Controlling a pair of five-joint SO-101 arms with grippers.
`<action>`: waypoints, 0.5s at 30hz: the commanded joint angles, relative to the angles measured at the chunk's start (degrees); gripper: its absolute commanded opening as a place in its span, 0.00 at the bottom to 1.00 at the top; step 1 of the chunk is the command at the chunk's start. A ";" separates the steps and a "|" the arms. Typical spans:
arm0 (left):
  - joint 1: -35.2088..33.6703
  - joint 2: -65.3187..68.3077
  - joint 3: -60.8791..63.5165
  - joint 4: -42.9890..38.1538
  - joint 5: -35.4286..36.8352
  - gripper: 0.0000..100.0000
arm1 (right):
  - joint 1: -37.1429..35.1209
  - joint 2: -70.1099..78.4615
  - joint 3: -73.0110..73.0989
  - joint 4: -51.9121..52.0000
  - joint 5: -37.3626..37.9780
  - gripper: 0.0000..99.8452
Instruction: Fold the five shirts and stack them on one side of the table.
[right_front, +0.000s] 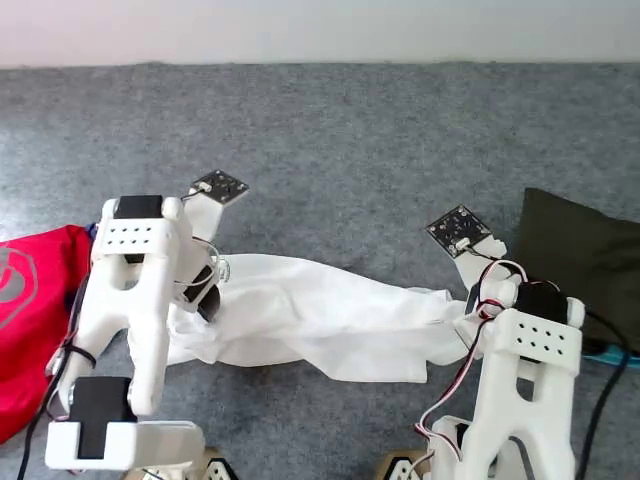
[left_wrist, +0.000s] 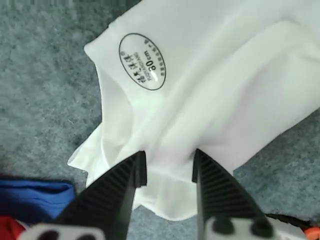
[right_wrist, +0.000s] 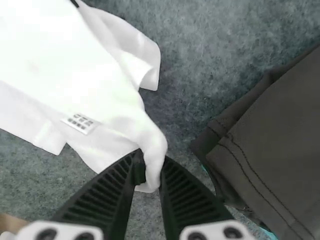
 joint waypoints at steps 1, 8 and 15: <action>-0.35 0.18 -2.07 2.73 0.09 0.16 | 0.48 -0.84 -0.18 -0.75 0.53 0.01; -1.49 7.91 -2.42 1.05 0.09 0.16 | 0.48 -0.84 -0.18 -0.57 0.53 0.01; -0.35 12.92 -2.42 -0.97 0.18 0.16 | 0.66 -0.84 -0.18 -0.57 0.53 0.01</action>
